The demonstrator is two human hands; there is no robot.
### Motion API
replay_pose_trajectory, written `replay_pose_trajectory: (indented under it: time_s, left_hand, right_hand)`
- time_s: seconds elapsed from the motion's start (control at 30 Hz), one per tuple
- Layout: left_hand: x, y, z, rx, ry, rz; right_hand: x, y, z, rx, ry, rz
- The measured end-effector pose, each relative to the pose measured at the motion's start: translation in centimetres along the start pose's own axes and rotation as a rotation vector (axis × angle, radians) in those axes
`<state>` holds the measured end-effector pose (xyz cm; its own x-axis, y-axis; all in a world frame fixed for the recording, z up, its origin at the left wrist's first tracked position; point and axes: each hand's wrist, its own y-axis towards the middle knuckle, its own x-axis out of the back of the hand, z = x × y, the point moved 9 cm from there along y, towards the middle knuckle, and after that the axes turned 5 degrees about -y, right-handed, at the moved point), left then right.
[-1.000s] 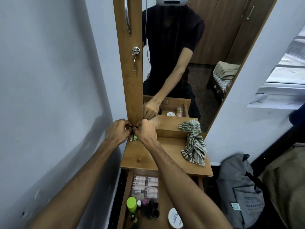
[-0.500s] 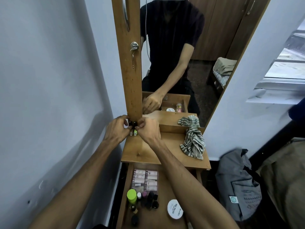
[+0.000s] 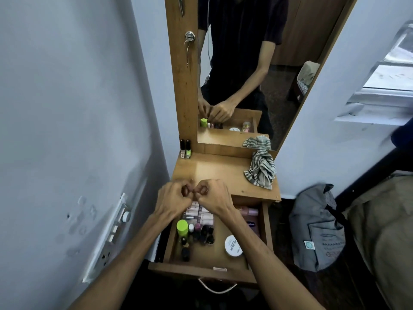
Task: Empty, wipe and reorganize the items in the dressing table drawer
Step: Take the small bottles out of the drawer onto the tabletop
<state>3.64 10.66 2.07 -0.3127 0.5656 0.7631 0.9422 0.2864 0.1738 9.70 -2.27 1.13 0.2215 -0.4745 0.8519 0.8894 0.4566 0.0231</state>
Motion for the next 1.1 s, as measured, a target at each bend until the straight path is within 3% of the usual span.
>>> replay_pose_trajectory:
  time_s: [0.6,1.1]
  left_hand:
    - [-2.8,-11.2,3.9,-0.014,0.211,0.219]
    - [-3.4,-12.3,3.8,0.005,0.2,0.226]
  right_hand:
    - [-6.6,-12.0,0.8,0.086,-0.138,0.313]
    - [-7.5,-12.7,0.7,0.064,-0.196,0.301]
